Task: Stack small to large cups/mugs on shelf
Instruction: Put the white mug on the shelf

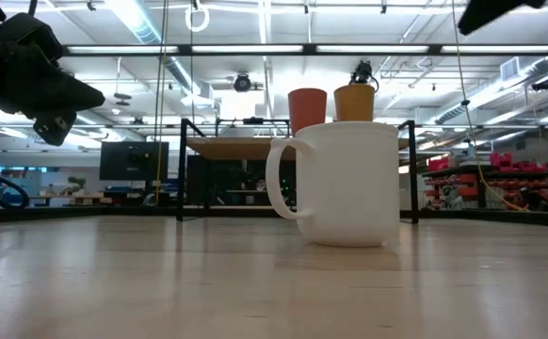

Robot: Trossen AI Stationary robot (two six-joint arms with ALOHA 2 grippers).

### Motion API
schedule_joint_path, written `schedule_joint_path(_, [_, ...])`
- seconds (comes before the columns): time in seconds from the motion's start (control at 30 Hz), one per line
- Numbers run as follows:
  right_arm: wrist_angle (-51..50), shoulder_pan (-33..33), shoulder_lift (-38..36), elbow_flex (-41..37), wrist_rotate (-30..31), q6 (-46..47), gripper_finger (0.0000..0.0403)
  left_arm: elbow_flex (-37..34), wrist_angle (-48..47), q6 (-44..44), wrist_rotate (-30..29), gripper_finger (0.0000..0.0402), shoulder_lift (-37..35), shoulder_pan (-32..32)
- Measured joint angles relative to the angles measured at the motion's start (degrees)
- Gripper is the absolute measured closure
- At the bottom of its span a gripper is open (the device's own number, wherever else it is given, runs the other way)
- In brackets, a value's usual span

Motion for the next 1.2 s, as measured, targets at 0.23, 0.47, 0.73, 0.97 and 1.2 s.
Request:
schedule_joint_path(0.23, [14.3, 7.5, -0.9, -13.9, 6.8, 7.0, 0.0328, 0.0, 0.0, -0.1, 0.0, 0.0371, 0.0, 0.0])
schedule_joint_path(0.47, [29.0, 8.5, -0.9, -24.2, 7.1, 7.1, 0.0328, 0.0, 0.0, -0.1, 0.0, 0.0369, 0.0, 0.0])
schedule_joint_path(0.73, [37.9, 11.0, -0.9, -34.4, 9.9, 16.6, 0.0328, 0.0, -0.1, -0.1, 0.0, 0.0363, 0.0, 0.0])
schedule_joint_path(0.97, [48.8, 11.9, -0.8, -41.3, 11.3, 18.5, 0.0328, 0.0, -0.8, -0.1, 0.0, 0.0366, 0.0, 0.0])
schedule_joint_path(1.2, [57.7, 11.9, 1.5, -44.8, 11.3, 18.9, 0.0328, 0.0, -0.8, -0.1, 0.0, 0.0362, 0.0, 0.0])
